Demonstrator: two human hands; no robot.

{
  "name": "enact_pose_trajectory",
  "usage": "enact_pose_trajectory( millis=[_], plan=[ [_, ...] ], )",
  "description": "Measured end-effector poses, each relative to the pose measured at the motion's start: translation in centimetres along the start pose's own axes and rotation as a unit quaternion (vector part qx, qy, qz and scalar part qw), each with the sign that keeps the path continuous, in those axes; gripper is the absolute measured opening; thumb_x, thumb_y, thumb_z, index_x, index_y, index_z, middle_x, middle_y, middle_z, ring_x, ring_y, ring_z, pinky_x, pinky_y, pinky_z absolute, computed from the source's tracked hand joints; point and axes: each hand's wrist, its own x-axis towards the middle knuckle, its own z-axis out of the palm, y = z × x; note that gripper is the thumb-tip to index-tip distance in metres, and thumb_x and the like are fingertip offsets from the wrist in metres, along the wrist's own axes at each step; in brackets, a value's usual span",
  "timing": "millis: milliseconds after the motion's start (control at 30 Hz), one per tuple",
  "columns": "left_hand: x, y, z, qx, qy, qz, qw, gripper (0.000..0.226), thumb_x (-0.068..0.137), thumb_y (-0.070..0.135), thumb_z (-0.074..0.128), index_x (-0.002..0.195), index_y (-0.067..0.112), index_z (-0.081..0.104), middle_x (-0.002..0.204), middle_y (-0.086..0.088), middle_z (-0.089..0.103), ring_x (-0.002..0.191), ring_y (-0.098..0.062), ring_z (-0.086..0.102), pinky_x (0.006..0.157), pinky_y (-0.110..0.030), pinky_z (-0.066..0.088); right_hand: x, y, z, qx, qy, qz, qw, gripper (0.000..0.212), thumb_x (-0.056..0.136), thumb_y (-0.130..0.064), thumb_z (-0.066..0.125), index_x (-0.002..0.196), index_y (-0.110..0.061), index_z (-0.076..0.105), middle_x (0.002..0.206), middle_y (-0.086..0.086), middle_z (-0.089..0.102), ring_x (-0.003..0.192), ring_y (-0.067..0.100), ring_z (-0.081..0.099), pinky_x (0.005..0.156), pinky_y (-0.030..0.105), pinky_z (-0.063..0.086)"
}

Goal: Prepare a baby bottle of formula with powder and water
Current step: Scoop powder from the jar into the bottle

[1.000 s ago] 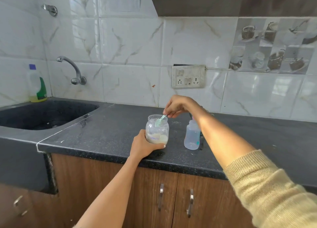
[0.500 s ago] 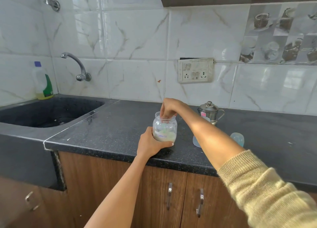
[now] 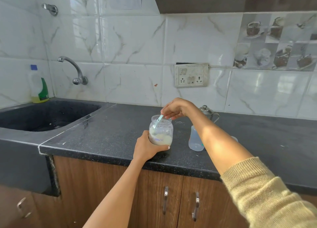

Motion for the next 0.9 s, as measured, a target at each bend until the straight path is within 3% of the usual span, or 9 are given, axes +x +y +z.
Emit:
enact_pose_trajectory(
  millis=[67,167,267,567,667,733,800,900],
  plan=[
    [0.0,0.1,0.0,-0.001,-0.001,0.001,1.000,0.078,0.047,0.049,0.085,0.109,0.022,0.048,0.102,0.008,0.059,0.092,-0.011,0.058,0.073,-0.026,0.049,0.0,0.8,-0.4,0.059,0.020,0.018,0.998,0.010,0.089,-0.008,0.062,0.079,-0.008,0.063,0.055,-0.002,0.067,0.045,0.002,0.063,0.053,0.017,0.053],
    [0.0,0.1,0.0,0.002,-0.001,0.003,1.000,0.077,0.048,0.048,0.085,0.110,0.022,0.047,0.103,0.008,0.060,0.092,-0.011,0.058,0.073,-0.026,0.048,-0.2,2.0,-0.9,0.136,0.032,0.039,0.989,0.010,0.089,-0.003,0.061,0.079,-0.004,0.060,0.072,0.007,0.065,0.059,0.010,0.063,0.048,0.019,0.055],
    [0.0,0.1,0.1,0.008,0.000,0.000,1.000,0.078,0.048,0.049,0.085,0.111,0.023,0.047,0.103,0.008,0.060,0.091,-0.010,0.058,0.073,-0.025,0.048,-0.2,3.1,-1.2,0.170,0.041,0.049,0.983,0.013,0.090,-0.002,0.057,0.077,-0.004,0.058,0.074,0.007,0.062,0.063,0.012,0.062,0.047,0.019,0.054],
    [-0.2,0.4,0.3,0.037,-0.016,-0.001,0.999,0.087,0.048,0.058,0.081,0.118,0.022,0.044,0.110,0.007,0.059,0.096,-0.013,0.057,0.080,-0.031,0.051,-0.5,5.6,-2.0,0.275,0.059,0.070,0.957,0.012,0.090,0.000,0.055,0.078,-0.002,0.057,0.064,0.009,0.065,0.052,0.013,0.065,0.045,0.021,0.055],
    [-0.4,0.9,0.3,0.035,-0.019,-0.014,0.999,0.100,0.042,0.065,0.080,0.122,0.021,0.040,0.118,0.005,0.056,0.104,-0.016,0.056,0.084,-0.034,0.051,-1.0,6.0,-2.4,0.314,0.064,0.070,0.945,0.012,0.089,0.003,0.055,0.077,0.000,0.056,0.045,0.007,0.064,0.036,0.012,0.062,0.040,0.022,0.054],
    [-0.6,1.2,0.3,0.026,0.011,-0.028,0.999,0.126,0.037,0.069,0.079,0.138,0.016,0.027,0.141,-0.002,0.043,0.127,-0.023,0.044,0.101,-0.043,0.044,-1.3,6.2,-2.9,0.334,0.062,0.071,0.938,0.013,0.088,0.005,0.056,0.075,0.001,0.056,0.041,0.009,0.062,0.034,0.013,0.062,0.040,0.022,0.054],
    [-1.2,1.6,0.4,0.025,0.058,-0.016,0.998,0.141,0.043,0.067,0.079,0.148,0.012,0.003,0.157,-0.005,0.009,0.145,-0.022,0.011,0.115,-0.044,0.024,-1.7,6.3,-3.4,0.355,0.058,0.070,0.930,0.014,0.087,0.006,0.057,0.074,0.002,0.057,0.042,0.011,0.062,0.035,0.014,0.062,0.041,0.023,0.054],
    [-2.6,2.5,1.0,0.051,0.157,0.056,0.985,0.140,0.050,0.068,0.075,0.147,0.010,-0.008,0.158,-0.004,-0.009,0.144,-0.014,-0.011,0.119,-0.041,0.012,-2.5,6.2,-4.5,0.379,0.060,0.064,0.921,0.015,0.087,0.005,0.058,0.073,0.002,0.056,0.043,0.012,0.062,0.035,0.015,0.062,0.041,0.023,0.054]
  ],
)
